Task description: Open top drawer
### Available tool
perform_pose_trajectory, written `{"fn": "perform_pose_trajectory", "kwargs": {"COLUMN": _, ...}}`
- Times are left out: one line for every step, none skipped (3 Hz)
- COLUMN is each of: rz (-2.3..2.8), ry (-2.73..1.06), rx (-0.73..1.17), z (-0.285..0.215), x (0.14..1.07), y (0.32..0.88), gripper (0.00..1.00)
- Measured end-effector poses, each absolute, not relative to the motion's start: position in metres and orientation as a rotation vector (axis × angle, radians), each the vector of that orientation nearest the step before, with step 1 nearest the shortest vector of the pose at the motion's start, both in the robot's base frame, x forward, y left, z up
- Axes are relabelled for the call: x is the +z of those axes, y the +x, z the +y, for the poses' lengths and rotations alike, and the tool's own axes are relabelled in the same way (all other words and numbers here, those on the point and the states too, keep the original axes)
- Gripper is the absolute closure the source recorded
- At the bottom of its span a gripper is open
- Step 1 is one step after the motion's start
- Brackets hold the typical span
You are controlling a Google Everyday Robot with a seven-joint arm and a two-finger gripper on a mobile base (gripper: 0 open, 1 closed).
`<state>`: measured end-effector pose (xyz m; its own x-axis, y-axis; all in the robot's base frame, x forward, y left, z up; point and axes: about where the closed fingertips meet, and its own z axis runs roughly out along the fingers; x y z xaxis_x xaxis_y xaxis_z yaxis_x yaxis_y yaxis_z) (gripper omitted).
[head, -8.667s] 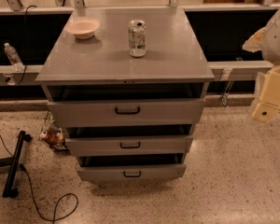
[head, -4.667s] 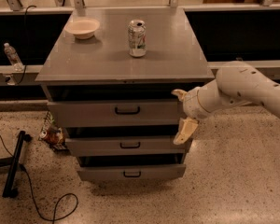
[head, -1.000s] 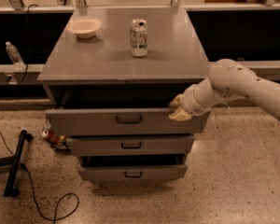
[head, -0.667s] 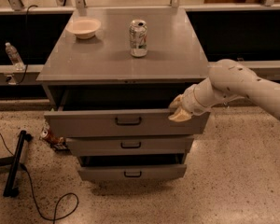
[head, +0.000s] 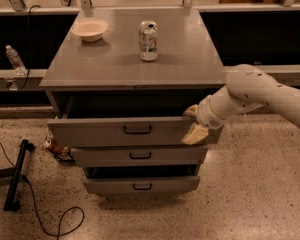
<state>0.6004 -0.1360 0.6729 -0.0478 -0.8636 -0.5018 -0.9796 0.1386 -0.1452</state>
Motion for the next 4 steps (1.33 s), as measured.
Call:
{"fn": "perform_pose_trajectory", "kwargs": {"rz": 2.116, "ry": -1.723, "rx": 0.548, "z": -0.131, "x": 0.665, "y": 0.558, "gripper": 0.17}}
{"fn": "perform_pose_trajectory", "kwargs": {"rz": 2.119, "ry": -1.722, "rx": 0.552, "z": -0.131, "x": 0.665, "y": 0.557, "gripper": 0.48}}
{"fn": "perform_pose_trajectory", "kwargs": {"rz": 2.13, "ry": -1.722, "rx": 0.571, "z": -0.129, "x": 0.667, "y": 0.554, "gripper": 0.81}}
{"fn": "perform_pose_trajectory", "kwargs": {"rz": 2.17, "ry": -1.722, "rx": 0.638, "z": -0.123, "x": 0.664, "y": 0.545, "gripper": 1.0}}
